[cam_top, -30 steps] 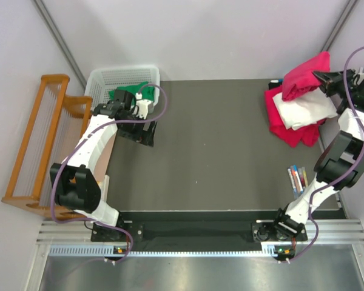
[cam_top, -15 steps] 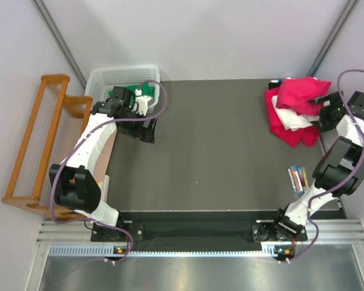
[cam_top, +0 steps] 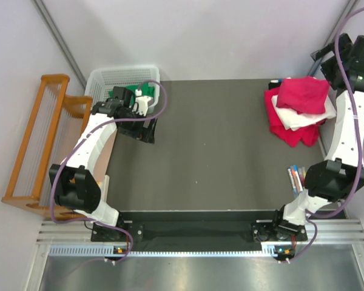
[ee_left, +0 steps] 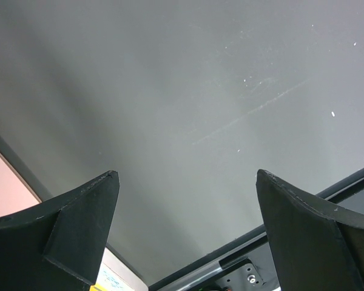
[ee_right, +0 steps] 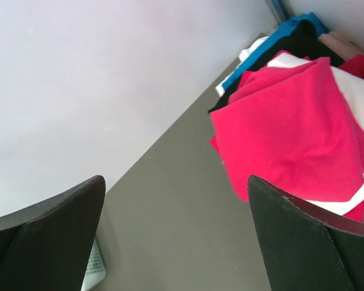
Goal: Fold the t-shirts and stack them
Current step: Neatly place the folded tshirt to the corner, then reset both grippers
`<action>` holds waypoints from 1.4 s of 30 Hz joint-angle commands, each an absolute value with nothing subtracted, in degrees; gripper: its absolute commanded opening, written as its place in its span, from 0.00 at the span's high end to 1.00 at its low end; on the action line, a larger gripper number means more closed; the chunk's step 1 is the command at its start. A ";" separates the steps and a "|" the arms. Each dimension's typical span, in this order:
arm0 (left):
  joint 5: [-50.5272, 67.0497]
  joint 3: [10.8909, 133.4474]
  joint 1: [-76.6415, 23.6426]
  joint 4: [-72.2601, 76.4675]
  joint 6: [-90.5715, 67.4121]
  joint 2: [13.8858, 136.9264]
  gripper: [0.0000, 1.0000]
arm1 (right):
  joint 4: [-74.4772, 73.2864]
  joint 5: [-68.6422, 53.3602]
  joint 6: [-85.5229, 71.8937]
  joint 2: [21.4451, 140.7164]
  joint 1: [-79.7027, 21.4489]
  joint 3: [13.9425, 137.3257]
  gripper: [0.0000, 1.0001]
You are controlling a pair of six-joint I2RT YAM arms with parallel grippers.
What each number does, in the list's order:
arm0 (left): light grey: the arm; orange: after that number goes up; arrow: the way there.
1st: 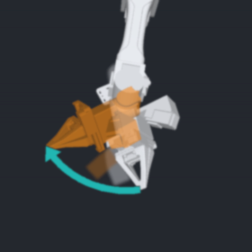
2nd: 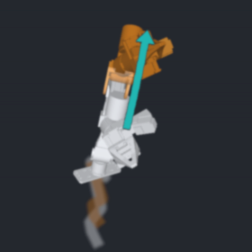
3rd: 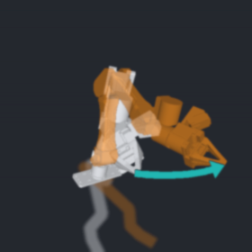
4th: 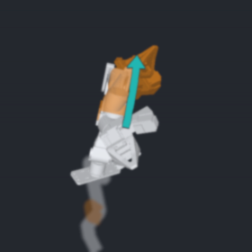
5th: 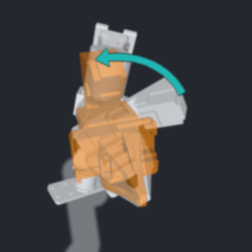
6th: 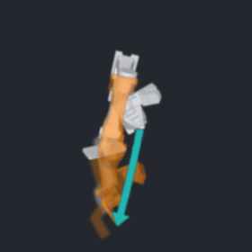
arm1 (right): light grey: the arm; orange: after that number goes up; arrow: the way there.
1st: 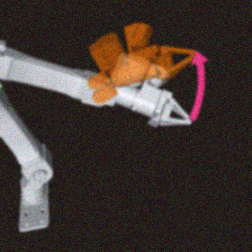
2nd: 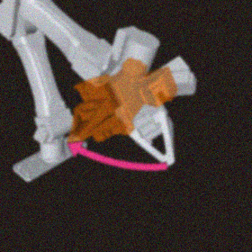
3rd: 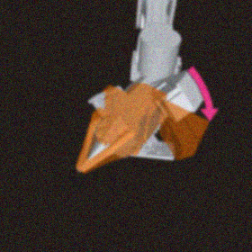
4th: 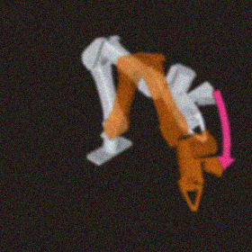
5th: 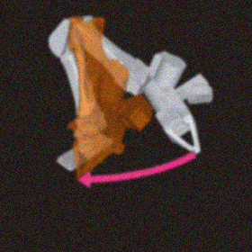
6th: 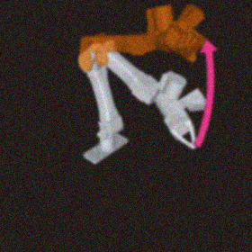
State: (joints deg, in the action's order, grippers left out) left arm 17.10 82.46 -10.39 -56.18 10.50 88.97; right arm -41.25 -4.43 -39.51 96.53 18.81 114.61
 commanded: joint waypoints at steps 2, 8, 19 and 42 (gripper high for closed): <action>17.67 82.00 -10.20 -55.20 10.64 86.22 0.01 | -38.86 -9.38 -40.51 101.39 19.42 112.76 0.00; 17.49 81.47 -10.02 -55.11 10.46 85.34 0.01 | -21.82 -22.56 -42.27 111.95 19.86 107.58 0.00; 17.31 80.86 -9.32 -55.90 10.90 83.14 0.01 | -18.72 -24.88 -38.50 120.42 20.48 103.72 0.00; 14.42 76.48 -9.67 -38.24 2.37 77.70 0.07 | -26.89 -18.46 -20.22 58.64 -4.66 68.22 0.00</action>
State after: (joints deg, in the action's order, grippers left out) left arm 16.97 80.53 -9.58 -44.99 3.09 82.96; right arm -23.40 -24.10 -23.77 61.08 -4.03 76.03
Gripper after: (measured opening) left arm 0.912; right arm 0.996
